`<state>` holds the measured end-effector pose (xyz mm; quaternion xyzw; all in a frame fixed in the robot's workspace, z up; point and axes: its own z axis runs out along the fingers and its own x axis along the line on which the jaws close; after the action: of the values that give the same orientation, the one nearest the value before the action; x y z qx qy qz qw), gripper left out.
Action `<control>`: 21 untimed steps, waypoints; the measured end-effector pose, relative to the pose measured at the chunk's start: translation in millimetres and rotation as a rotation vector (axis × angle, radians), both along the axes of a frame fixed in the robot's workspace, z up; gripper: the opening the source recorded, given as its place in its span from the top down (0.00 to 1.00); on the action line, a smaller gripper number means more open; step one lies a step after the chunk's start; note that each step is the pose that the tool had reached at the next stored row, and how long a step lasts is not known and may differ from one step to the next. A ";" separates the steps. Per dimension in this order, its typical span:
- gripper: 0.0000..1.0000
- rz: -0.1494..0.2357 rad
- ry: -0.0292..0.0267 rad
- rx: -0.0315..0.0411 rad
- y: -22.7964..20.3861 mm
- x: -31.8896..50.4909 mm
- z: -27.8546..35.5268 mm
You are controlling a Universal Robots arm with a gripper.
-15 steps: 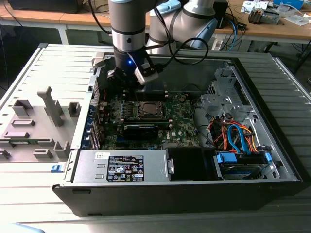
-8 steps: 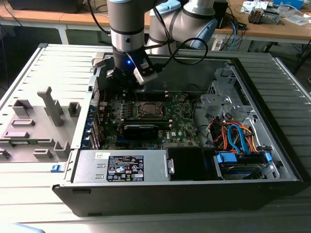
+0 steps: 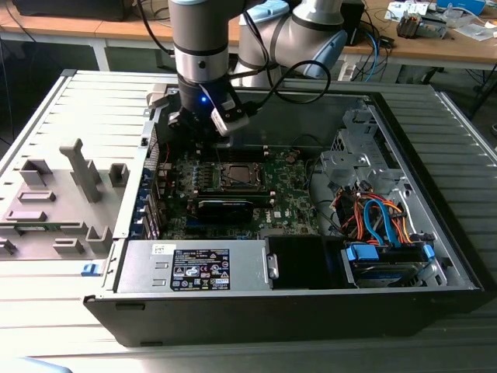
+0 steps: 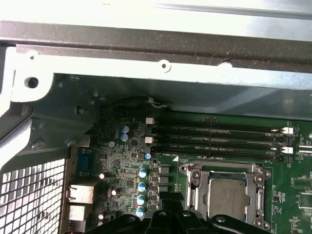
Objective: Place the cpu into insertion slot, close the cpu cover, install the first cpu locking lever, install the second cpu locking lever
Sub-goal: 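Install the first cpu locking lever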
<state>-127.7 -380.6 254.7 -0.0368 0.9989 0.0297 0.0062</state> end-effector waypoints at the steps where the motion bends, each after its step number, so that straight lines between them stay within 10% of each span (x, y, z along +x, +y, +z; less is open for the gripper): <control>1: 0.89 0.000 0.0000 0.0001 0.0 -0.3 0.0; 21: 0.89 0.000 0.0000 0.0001 0.0 -6.8 0.0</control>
<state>-134.5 -380.6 254.7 -0.0368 0.9989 0.0298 0.0062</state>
